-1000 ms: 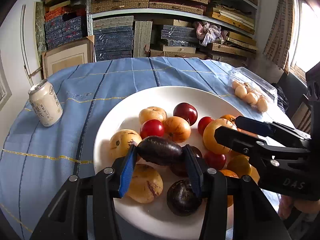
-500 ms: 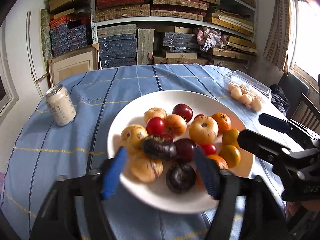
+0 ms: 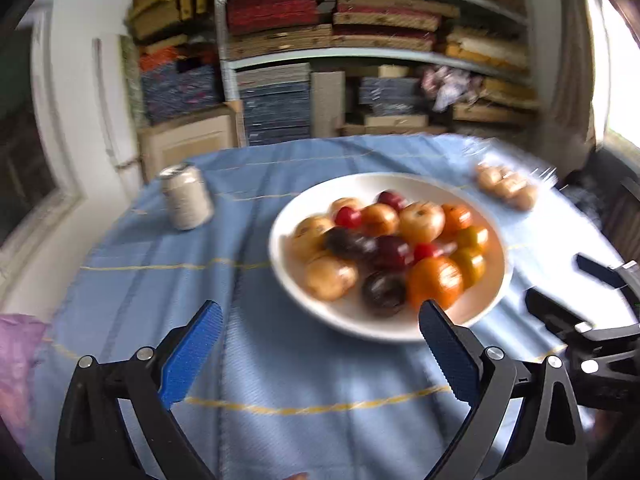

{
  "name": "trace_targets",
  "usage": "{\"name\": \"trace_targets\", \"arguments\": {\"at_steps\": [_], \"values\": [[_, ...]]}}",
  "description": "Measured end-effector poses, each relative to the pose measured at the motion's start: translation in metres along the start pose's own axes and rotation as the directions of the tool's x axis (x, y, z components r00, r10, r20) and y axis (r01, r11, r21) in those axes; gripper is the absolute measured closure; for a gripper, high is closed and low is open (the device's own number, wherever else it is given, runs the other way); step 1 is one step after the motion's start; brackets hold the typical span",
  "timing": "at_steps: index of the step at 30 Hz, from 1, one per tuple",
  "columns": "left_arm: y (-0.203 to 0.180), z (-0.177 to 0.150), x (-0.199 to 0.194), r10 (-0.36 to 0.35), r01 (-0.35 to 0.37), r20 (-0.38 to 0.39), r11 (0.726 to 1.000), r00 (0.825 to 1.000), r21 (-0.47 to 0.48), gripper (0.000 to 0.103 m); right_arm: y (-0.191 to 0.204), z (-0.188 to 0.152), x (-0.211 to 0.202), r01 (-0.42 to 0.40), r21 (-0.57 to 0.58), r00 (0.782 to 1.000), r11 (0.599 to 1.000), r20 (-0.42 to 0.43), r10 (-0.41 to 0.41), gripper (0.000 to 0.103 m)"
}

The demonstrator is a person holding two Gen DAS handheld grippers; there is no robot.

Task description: Organize fruits

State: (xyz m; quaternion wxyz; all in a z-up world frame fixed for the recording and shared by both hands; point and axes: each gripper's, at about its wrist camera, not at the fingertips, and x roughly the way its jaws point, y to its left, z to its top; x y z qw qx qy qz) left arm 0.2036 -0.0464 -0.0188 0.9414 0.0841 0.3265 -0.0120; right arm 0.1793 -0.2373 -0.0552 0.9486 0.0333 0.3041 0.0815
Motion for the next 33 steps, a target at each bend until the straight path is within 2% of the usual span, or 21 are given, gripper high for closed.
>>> {"name": "trace_targets", "arguments": {"at_steps": [1, 2, 4, 7, 11, 15, 18, 24, 33], "values": [[-0.005, -0.002, 0.0, 0.057, -0.057, -0.002, 0.998, 0.998, 0.03, 0.004, 0.002, -0.003, -0.002, 0.017, -0.012, 1.0, 1.0, 0.006, -0.017, 0.004], [-0.007, -0.004, -0.002, 0.084, -0.084, 0.007, 0.995, 0.996, 0.047, 0.004, 0.004, -0.004, -0.003, 0.031, -0.02, 0.999, 0.999, 0.011, -0.031, 0.004], [-0.006, -0.007, -0.005, 0.056, -0.056, 0.01, 0.998, 0.998, 0.041, 0.004, 0.008, -0.008, -0.007, 0.039, -0.033, 0.999, 0.999, 0.023, -0.038, 0.004], [-0.001, -0.009, -0.008, -0.011, 0.011, -0.009, 1.0, 1.0, 0.003, 0.004, 0.011, -0.013, -0.012, 0.003, -0.04, 1.0, 0.999, 0.016, -0.003, 0.004], [0.004, -0.012, -0.017, -0.021, 0.02, -0.008, 0.999, 1.0, -0.031, 0.004, 0.009, -0.014, -0.015, -0.018, -0.03, 1.0, 0.999, 0.01, 0.018, 0.004], [0.008, -0.014, -0.02, -0.047, 0.045, -0.025, 0.997, 0.999, -0.066, 0.004, 0.011, -0.018, -0.01, 0.078, -0.043, 0.997, 0.996, -0.024, -0.079, 0.004], [0.005, -0.015, -0.021, -0.059, 0.057, -0.037, 0.997, 0.998, -0.058, 0.004, 0.018, -0.019, -0.006, 0.099, -0.077, 0.995, 0.992, -0.024, -0.101, 0.004], [-0.003, -0.017, -0.022, -0.062, 0.061, -0.04, 0.998, 0.997, -0.033, 0.004, 0.024, -0.022, -0.004, 0.056, -0.1, 0.997, 0.993, -0.041, -0.061, 0.004], [-0.003, -0.017, -0.024, -0.098, 0.097, -0.039, 0.995, 0.994, -0.033, 0.004, 0.026, -0.022, -0.008, 0.041, -0.1, 0.998, 0.994, -0.032, -0.045, 0.004]]}}
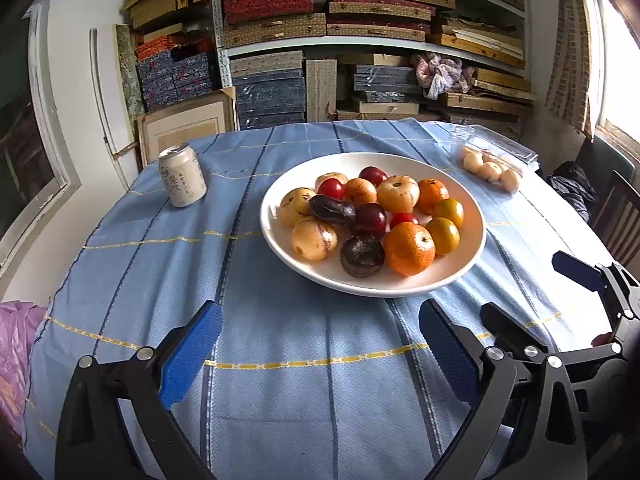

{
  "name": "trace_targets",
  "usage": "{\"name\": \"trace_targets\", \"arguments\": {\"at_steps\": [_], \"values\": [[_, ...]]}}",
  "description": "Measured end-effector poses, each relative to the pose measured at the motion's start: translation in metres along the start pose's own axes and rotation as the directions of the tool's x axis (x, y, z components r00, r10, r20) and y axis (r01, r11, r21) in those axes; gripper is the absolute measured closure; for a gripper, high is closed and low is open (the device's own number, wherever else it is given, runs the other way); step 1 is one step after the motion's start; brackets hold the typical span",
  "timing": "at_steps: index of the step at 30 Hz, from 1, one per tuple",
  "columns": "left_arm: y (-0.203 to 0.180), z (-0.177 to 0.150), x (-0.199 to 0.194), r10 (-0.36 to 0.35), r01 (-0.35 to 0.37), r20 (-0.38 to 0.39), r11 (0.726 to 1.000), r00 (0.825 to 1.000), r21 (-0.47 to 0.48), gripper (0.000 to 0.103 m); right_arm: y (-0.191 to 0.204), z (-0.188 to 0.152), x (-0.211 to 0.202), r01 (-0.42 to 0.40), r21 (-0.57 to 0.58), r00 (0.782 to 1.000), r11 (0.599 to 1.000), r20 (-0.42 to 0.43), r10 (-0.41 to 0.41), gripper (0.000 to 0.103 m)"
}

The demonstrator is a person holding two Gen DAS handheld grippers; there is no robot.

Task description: Organize fruits

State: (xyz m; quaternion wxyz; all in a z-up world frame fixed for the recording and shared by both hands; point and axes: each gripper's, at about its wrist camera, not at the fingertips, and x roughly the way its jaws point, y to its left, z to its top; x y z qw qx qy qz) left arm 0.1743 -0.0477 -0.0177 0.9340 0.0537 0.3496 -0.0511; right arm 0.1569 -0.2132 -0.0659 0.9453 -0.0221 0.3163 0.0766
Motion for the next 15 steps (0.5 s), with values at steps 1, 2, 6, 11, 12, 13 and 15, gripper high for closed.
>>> {"name": "trace_targets", "arguments": {"at_steps": [1, 2, 6, 11, 12, 13, 15], "values": [[-0.0001, -0.0003, -0.0003, -0.006, 0.006, 0.0, 1.0, 1.0, 0.0, 0.004, 0.0005, 0.0, -0.0007, 0.001, -0.004, 1.0, 1.0, 0.005, -0.001, 0.004], [-0.0004, -0.0008, -0.0003, -0.01, 0.01, 0.0, 1.0, 1.0, -0.001, 0.004, 0.0012, 0.0001, -0.0011, 0.002, -0.006, 1.0, 1.0, 0.007, -0.002, 0.004], [-0.001, -0.0018, -0.0013, -0.009, 0.009, 0.002, 1.0, 1.0, -0.002, 0.004, 0.0025, 0.0003, -0.0016, 0.001, -0.012, 1.0, 1.0, 0.011, -0.001, 0.004], [-0.0028, -0.001, -0.0032, -0.007, 0.007, 0.015, 1.0, 1.0, 0.001, 0.004, 0.0022, 0.0008, -0.0023, -0.002, -0.007, 1.0, 1.0, 0.012, 0.002, 0.004], [-0.0036, -0.0002, -0.0031, -0.014, 0.014, 0.012, 1.0, 1.0, 0.001, 0.004, 0.0021, 0.0008, -0.0023, -0.003, -0.005, 1.0, 1.0, 0.012, 0.003, 0.004], [-0.0039, -0.0002, -0.0032, -0.011, 0.011, 0.012, 1.0, 1.0, 0.001, 0.004, 0.0022, 0.0008, -0.0023, -0.003, -0.006, 1.0, 1.0, 0.012, 0.003, 0.004], [-0.0046, 0.0004, -0.0032, -0.004, 0.004, 0.013, 1.0, 1.0, 0.002, 0.004, 0.0022, 0.0007, -0.0025, -0.002, -0.007, 1.0, 1.0, 0.011, 0.002, 0.004]]}}
